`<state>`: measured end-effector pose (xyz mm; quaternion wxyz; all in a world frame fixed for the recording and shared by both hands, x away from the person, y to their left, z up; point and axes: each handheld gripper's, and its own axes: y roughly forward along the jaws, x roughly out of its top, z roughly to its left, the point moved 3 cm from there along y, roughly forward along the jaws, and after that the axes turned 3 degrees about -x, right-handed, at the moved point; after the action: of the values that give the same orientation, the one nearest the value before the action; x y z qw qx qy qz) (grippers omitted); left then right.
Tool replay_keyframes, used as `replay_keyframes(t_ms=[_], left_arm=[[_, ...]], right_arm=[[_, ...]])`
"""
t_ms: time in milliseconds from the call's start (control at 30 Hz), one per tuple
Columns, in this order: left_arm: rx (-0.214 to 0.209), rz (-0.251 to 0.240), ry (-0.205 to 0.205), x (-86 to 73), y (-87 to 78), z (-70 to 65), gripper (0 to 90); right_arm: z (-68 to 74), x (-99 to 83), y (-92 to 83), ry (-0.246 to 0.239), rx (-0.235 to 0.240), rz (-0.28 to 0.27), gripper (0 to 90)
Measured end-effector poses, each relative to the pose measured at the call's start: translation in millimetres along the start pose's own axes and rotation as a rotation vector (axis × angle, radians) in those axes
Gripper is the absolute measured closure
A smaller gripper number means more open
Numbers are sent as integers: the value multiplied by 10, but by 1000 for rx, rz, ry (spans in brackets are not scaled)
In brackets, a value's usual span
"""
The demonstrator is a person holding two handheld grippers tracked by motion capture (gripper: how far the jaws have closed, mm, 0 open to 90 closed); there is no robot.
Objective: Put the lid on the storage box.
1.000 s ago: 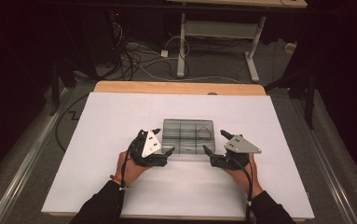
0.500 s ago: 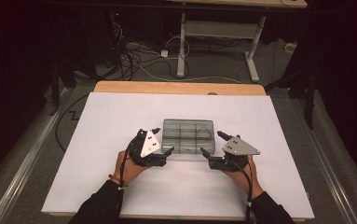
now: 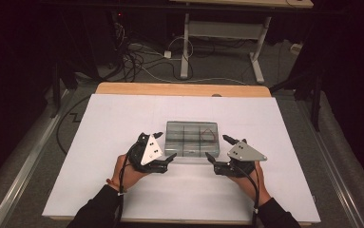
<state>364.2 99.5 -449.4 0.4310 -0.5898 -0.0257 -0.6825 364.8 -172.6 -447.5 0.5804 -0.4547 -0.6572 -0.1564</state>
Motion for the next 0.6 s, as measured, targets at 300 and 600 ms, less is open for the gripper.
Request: replay_keyframes(t_ms=[300, 600], left_arm=[[-4, -7, 16, -22, -137, -36, 186], [-8, -15, 25, -40, -231, -85, 186]], right_arm=[[72, 21, -20, -24, 5, 8, 183], [101, 38, -101, -55, 7, 13, 185]])
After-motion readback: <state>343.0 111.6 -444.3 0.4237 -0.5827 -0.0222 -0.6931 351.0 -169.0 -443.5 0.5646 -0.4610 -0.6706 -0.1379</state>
